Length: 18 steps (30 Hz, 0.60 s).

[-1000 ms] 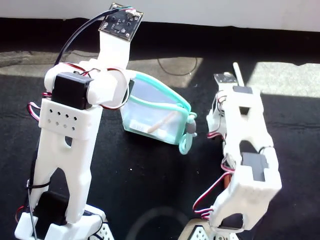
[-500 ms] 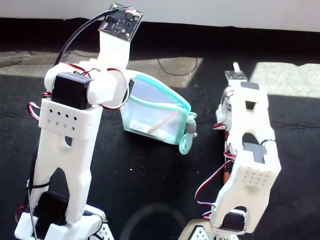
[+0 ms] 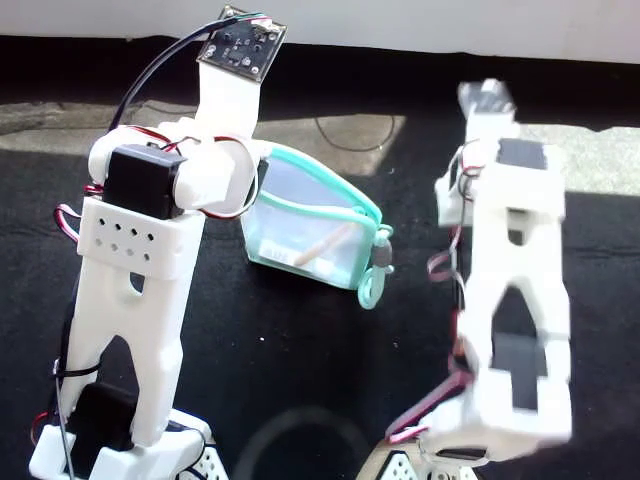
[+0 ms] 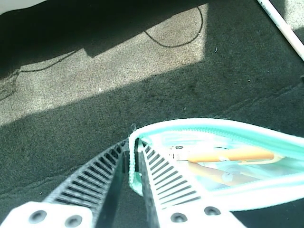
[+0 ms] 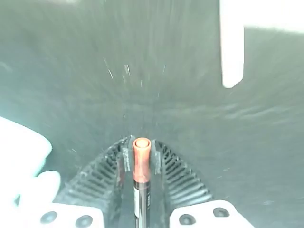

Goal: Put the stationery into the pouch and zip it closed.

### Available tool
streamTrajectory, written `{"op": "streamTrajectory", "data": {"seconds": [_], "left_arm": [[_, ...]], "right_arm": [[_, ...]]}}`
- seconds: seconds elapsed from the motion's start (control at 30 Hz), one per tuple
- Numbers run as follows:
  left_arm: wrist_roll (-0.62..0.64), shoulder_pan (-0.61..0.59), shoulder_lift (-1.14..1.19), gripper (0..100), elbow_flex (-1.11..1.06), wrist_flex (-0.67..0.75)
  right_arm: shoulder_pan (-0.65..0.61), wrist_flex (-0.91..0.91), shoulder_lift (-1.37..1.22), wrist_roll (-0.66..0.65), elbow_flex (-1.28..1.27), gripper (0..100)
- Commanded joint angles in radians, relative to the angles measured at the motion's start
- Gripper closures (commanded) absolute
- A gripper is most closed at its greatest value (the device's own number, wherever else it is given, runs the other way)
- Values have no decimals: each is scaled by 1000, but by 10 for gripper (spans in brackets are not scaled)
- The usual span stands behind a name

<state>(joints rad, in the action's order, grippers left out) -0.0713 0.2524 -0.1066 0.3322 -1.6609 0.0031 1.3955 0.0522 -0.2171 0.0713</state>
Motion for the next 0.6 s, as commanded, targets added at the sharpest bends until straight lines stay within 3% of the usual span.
{"op": "streamTrajectory", "data": {"seconds": [0.0, 0.13, 0.3, 0.43, 0.57], "left_arm": [[2, -4, 21, 991, -33, -21], [2, -4, 22, 991, -39, -18], [6, -4, 94, 991, -53, -14], [8, -4, 153, 991, -41, -12], [8, -16, 182, 991, -2, -12]], "right_arm": [[-7, -47, 383, 14, 22, 992], [-25, -162, 650, 140, 22, 992], [-130, -363, 792, 315, 22, 992], [-282, -533, 799, 327, 22, 992], [-423, -588, 799, 292, 22, 992]]}}
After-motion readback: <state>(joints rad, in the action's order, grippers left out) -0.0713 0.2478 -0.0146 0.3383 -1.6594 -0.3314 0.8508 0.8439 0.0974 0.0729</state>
